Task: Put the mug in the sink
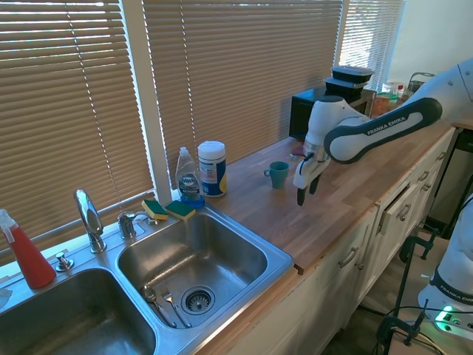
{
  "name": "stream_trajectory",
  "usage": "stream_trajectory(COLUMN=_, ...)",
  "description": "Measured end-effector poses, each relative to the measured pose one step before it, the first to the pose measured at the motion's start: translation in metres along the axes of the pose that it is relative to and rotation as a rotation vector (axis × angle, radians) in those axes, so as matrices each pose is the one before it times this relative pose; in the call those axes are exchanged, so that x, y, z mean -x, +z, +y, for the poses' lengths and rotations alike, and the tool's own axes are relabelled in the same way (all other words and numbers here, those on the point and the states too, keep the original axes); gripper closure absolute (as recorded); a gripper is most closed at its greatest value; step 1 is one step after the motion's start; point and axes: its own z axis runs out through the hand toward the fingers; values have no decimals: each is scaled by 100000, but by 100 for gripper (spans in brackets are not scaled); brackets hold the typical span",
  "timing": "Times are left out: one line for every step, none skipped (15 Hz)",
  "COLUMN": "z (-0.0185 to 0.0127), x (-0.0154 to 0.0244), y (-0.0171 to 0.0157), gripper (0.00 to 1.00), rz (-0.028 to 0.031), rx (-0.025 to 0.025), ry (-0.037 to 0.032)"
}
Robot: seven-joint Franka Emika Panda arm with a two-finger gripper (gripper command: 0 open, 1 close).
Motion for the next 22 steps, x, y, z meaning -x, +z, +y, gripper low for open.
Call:
stream_trajectory(z=-847, x=-1459, y=-357, gripper=0, rz=1052, rx=-907, ry=2152)
stream_trajectory(z=-954, x=-1401, y=-295, gripper=0, rz=1085, rx=-903, ry=2135)
stream_trajectory(z=-1010, x=-1314, y=-165, gripper=0, rz=674, rx=-1030, ry=1523)
stream_trajectory(z=-985, x=-1363, y=-115, gripper=0, rz=694, rx=-1055, ry=2027)
stream_trajectory(z=-769, x=-1278, y=-140, gripper=0, rz=847, rx=-885, ry=2628)
stream_trajectory(z=-608, x=-1146, y=-86, gripper=0, rz=923, rx=-627, ry=2819)
stream_trajectory(z=-395, x=-1205, y=2, gripper=0, rz=984, rx=-385, ry=3102)
stream_trajectory(z=-233, x=-995, y=115, gripper=0, rz=746, rx=-128, ry=3299)
stream_trajectory(z=-232, x=-1024, y=217, gripper=0, rz=643, rx=-111, ry=3867)
stream_trajectory(z=-258, x=-1150, y=348, gripper=0, rz=685, rx=-81, ry=4061)
stream_trajectory(z=-291, x=-1013, y=426, gripper=0, rz=643, rx=-127, ry=2965)
stream_trajectory(z=-333, x=-1017, y=561, gripper=0, rz=651, rx=7, ry=2557)
stream_trajectory(z=-332, x=-948, y=651, gripper=0, rz=520, rx=376, ry=2340)
stream_trajectory(z=-342, x=-854, y=803, gripper=0, rz=446, rx=600, ry=2171)
stream_trajectory(z=-255, x=-716, y=906, gripper=0, rz=297, rx=780, ry=1535)
stream_trajectory(z=-241, x=-595, y=988, gripper=0, rz=144, rx=916, ry=962)
stream_trajectory(z=-244, x=-557, y=1075, gripper=0, rz=-61, rx=961, ry=852)
stream_trajectory(z=-262, x=-376, y=799, gripper=0, rz=-67, rx=594, ry=569)
stream_trajectory(z=-191, x=-200, y=613, gripper=0, rz=-88, rx=566, ry=264)
stream_trajectory(z=-139, x=-47, y=574, gripper=0, rz=-182, rx=644, ry=18)
stream_trajectory(z=-57, x=14, y=487, gripper=0, rz=-244, rx=622, ry=-8)
stream_trajectory(z=8, x=18, y=419, gripper=0, rz=-299, rx=712, ry=16)
